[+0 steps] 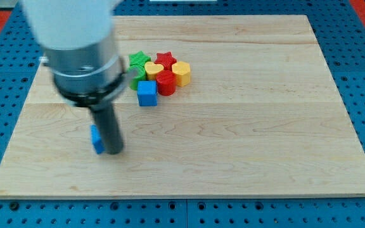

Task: Slide the blue triangle towards bottom left

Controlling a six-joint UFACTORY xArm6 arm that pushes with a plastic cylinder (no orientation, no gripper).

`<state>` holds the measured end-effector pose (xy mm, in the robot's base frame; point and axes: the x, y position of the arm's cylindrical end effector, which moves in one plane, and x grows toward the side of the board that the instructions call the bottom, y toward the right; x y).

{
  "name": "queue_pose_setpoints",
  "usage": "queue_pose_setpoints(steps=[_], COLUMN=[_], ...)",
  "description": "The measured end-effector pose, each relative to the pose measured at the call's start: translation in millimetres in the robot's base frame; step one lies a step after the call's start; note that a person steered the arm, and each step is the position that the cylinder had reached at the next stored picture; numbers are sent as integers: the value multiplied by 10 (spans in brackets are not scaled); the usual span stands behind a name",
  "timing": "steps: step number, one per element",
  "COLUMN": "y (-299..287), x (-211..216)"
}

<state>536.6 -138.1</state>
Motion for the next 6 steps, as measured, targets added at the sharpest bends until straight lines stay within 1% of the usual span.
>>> queue_pose_setpoints(steps=[1, 2, 3, 4, 5, 6], y=[-434, -880, -1060, -956, -955, -764], x=[-1, -102, -315, -294, 23, -127])
